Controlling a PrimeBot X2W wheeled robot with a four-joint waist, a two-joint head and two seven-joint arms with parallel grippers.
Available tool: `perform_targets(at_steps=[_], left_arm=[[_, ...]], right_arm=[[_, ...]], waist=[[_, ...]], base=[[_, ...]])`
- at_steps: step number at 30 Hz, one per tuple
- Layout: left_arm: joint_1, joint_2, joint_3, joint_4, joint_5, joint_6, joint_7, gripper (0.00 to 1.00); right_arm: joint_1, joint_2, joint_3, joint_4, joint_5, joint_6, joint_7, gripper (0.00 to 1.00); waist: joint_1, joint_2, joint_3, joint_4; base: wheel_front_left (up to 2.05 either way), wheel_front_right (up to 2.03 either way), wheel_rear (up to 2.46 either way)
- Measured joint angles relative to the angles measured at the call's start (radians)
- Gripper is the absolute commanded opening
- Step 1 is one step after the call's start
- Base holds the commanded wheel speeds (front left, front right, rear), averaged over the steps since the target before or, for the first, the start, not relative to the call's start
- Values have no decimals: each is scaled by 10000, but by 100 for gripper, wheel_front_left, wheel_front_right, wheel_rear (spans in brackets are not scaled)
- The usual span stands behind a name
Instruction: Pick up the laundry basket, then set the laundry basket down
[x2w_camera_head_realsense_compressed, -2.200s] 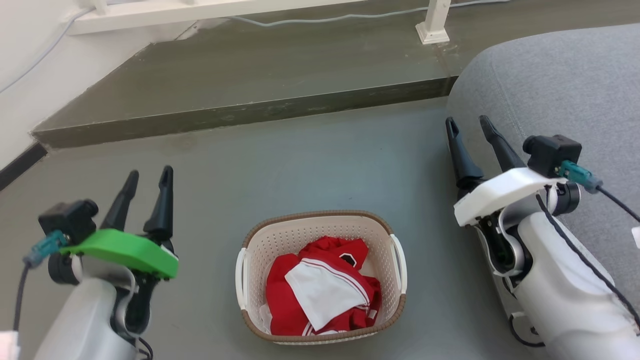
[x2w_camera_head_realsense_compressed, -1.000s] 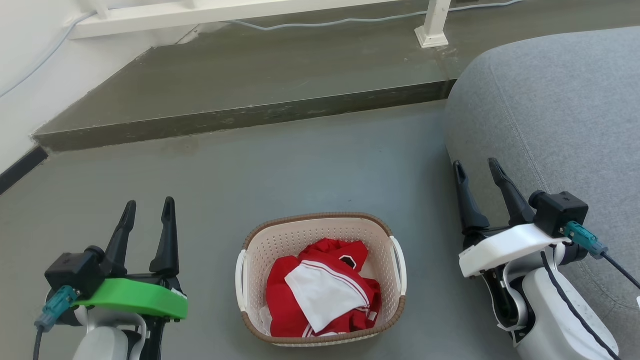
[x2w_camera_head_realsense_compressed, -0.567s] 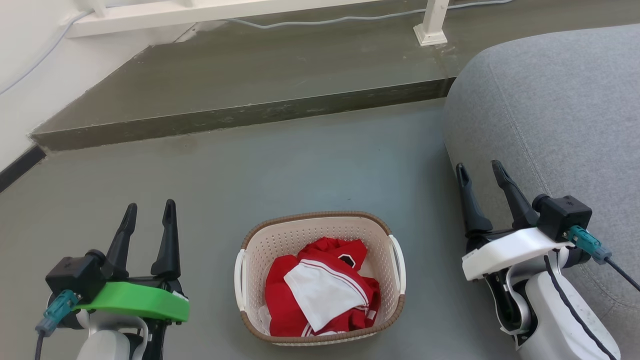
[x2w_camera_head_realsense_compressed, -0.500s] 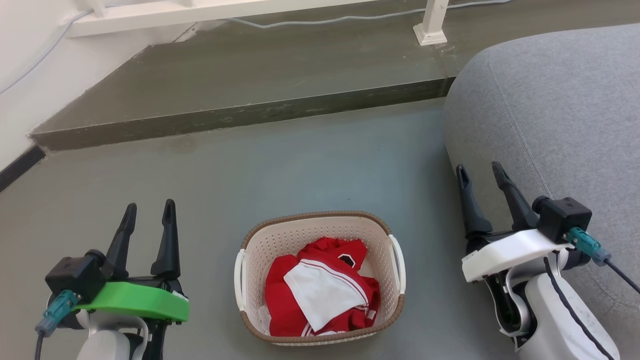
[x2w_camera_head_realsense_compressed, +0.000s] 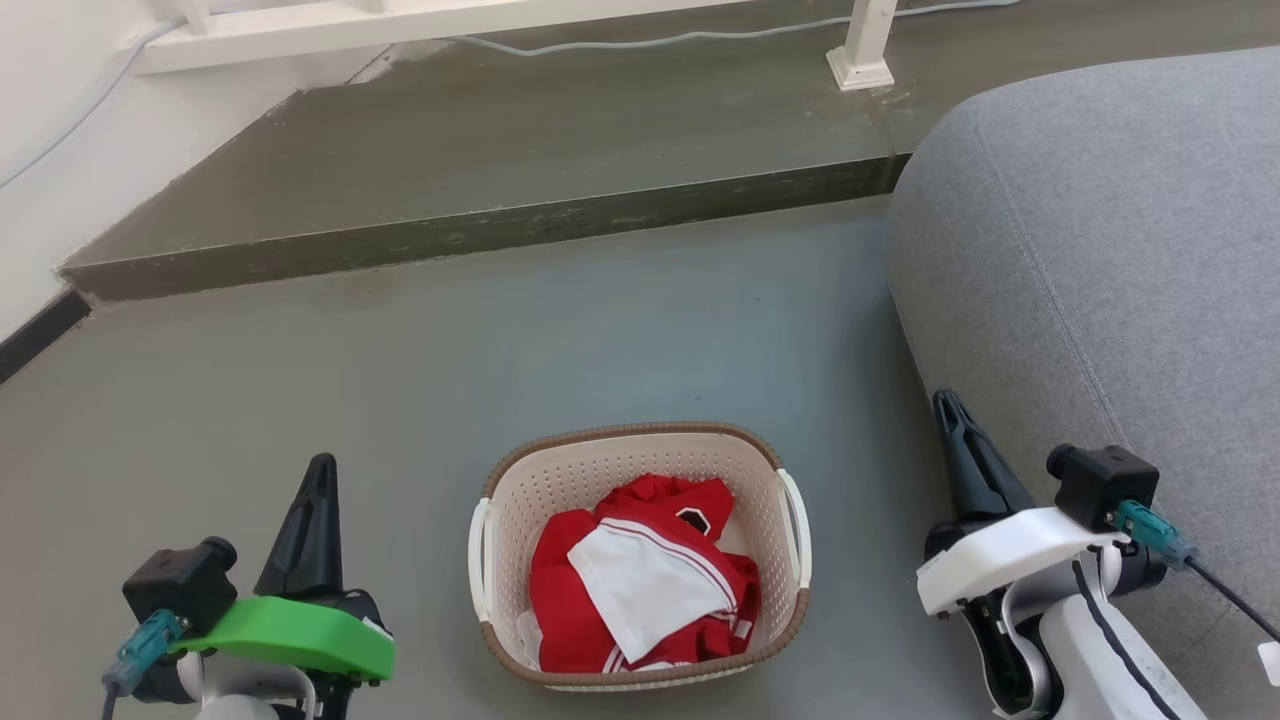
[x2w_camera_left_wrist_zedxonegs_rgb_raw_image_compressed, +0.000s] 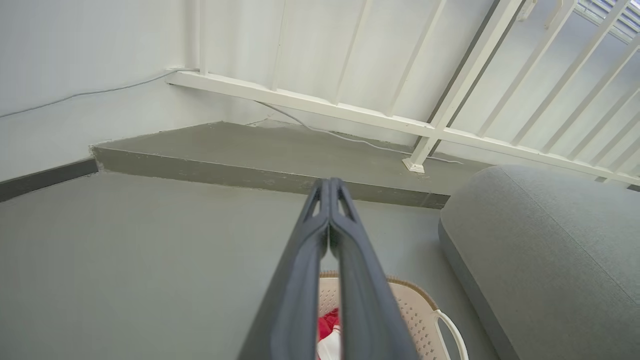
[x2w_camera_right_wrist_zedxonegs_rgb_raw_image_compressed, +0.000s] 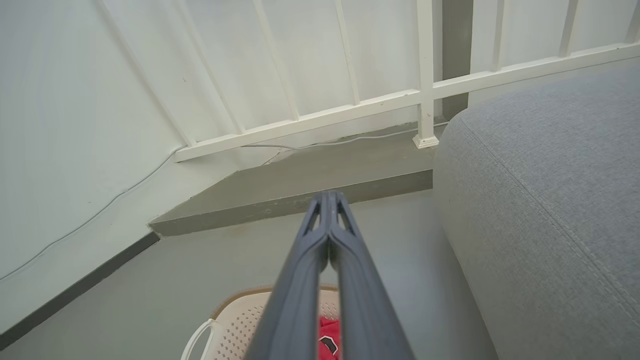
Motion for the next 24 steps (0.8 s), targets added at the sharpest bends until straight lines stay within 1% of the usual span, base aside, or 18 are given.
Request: perform_targets(at_steps=[5, 9, 12, 24], left_arm=[[0, -2, 2, -6, -326, 0, 86, 0], [0, -2, 17, -4, -888, 0, 178, 0], [0, -4, 59, -2, -1371, 0, 276, 0], [0, -12, 213, 31, -2688, 0, 709, 0]], right_arm=[[34, 13, -31, -40, 343, 56, 4, 0], [75, 29, -130, -81, 901, 61, 96, 0], [77, 63, -259, -98, 1440, 148, 188, 0], [77, 132, -700, -148, 3028, 238, 625, 0]], waist=[[0, 0, -30, 26], [0, 0, -85, 73], [0, 0, -123, 109], [1, 0, -240, 217]], base=[[0, 0, 0], [0, 0, 0], [0, 0, 0], [0, 0, 0]])
